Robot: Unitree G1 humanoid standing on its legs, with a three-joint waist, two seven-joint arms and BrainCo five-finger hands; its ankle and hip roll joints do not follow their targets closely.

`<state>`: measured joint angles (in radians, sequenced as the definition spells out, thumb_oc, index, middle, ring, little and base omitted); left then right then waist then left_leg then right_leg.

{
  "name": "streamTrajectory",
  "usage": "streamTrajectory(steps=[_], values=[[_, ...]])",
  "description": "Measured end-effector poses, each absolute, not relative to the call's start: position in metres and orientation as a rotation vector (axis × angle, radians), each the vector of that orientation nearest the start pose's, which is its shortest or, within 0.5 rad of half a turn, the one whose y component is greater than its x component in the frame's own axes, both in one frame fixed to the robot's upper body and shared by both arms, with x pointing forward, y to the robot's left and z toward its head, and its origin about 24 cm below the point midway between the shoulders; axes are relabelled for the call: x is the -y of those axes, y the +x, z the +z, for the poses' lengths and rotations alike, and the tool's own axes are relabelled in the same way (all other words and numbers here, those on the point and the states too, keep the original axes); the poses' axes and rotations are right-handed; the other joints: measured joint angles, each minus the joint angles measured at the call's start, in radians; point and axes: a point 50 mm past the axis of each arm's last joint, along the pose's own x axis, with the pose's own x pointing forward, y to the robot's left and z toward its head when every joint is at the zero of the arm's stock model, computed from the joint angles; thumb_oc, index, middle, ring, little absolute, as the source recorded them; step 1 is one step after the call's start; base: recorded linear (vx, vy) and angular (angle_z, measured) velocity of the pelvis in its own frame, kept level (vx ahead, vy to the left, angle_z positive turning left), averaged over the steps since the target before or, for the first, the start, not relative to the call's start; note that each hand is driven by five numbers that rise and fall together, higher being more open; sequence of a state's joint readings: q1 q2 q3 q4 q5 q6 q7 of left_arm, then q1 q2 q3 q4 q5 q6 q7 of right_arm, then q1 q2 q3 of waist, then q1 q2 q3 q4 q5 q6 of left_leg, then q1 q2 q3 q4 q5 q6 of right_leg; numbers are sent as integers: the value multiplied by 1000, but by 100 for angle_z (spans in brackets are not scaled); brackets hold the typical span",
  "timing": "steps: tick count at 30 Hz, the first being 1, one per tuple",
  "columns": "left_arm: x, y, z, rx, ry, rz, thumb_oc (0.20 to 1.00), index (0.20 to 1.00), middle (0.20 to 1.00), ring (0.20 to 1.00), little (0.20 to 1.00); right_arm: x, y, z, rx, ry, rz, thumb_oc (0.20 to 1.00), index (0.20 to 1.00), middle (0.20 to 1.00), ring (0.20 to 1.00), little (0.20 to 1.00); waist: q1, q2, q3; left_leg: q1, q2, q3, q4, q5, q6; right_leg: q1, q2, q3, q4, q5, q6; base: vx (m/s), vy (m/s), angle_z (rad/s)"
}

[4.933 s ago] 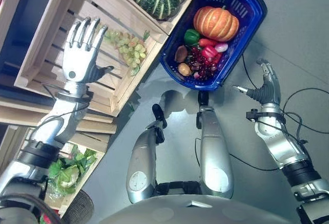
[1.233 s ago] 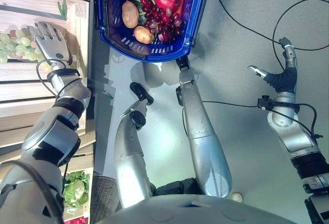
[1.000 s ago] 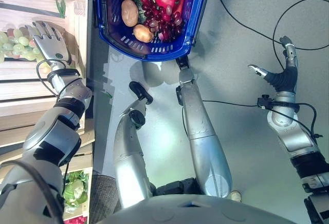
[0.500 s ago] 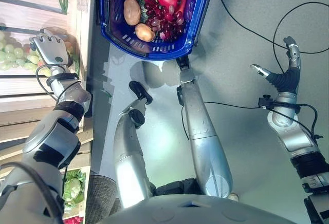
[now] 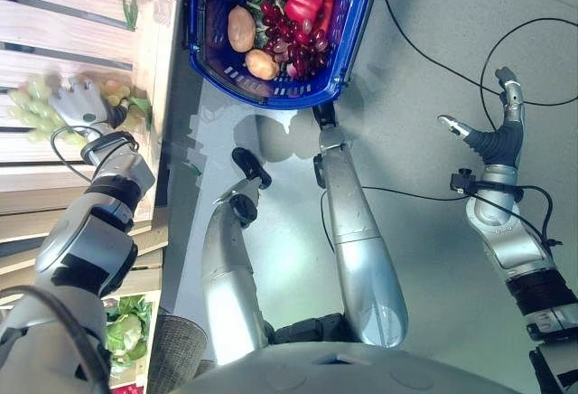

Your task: Pick up fruits and vegetables into the basket

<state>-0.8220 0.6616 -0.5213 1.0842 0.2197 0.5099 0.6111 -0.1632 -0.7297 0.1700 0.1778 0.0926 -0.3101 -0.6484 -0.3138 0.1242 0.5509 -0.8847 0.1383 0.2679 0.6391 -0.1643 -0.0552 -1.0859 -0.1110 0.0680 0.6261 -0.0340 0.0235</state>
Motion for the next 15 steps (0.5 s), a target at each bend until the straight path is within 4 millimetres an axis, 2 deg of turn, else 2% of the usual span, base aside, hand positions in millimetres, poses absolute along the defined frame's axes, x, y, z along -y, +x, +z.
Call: streamTrajectory(steps=[3, 4, 6, 10, 13, 15], values=[[-341, 334, 87, -490, 1152, 763, 200, 200, 200, 200, 200, 269, 270, 118, 420, -558, -430, 1000, 1000, 1000, 1000, 1000, 8, 0, 0, 31, -1, 1, -3, 0, 0, 29, -1, 0, -5, 0, 0, 0, 0, 0], [-341, 333, 85, -491, 1132, 748, 200, 200, 200, 200, 200, 269, 271, 118, 420, -562, -423, 1000, 1000, 1000, 1000, 1000, 10, 0, 0, 38, -1, 1, -5, 1, 1, 36, -2, 0, -6, 0, 0, 4, 42, 4], [-340, 334, 80, -468, 961, 686, 200, 200, 200, 200, 200, 267, 271, 119, 420, -583, -399, 1000, 1000, 1000, 1000, 1000, 13, 0, 0, 63, -9, 1, -24, 9, 3, 58, -9, -3, -13, -1, 2, 8, 40, 10], [-327, 332, 62, -408, 550, 537, 200, 200, 200, 200, 200, 262, 269, 124, 409, -624, -347, 1000, 1000, 1000, 1000, 1000, 24, 0, 0, 138, -27, 7, -67, 19, 2, 120, -17, -3, -29, -4, 6, 6, 49, 2], [-322, 328, 53, -385, 415, 480, 200, 200, 200, 200, 200, 260, 268, 123, 392, -657, -323, 1000, 1000, 1000, 1000, 1000, 31, 0, 0, 175, -35, 9, -90, 25, 2, 150, -20, -3, -39, -6, 8, 4, 24, 0], [-313, 324, 46, -341, 266, 441, 200, 200, 200, 200, 200, 259, 269, 120, 358, -699, -294, 1000, 1000, 1000, 1000, 1000, 46, 0, 0, 209, -39, 12, -107, 29, 1, 181, -22, -5, -50, -5, 8, 0, 0, 0]])
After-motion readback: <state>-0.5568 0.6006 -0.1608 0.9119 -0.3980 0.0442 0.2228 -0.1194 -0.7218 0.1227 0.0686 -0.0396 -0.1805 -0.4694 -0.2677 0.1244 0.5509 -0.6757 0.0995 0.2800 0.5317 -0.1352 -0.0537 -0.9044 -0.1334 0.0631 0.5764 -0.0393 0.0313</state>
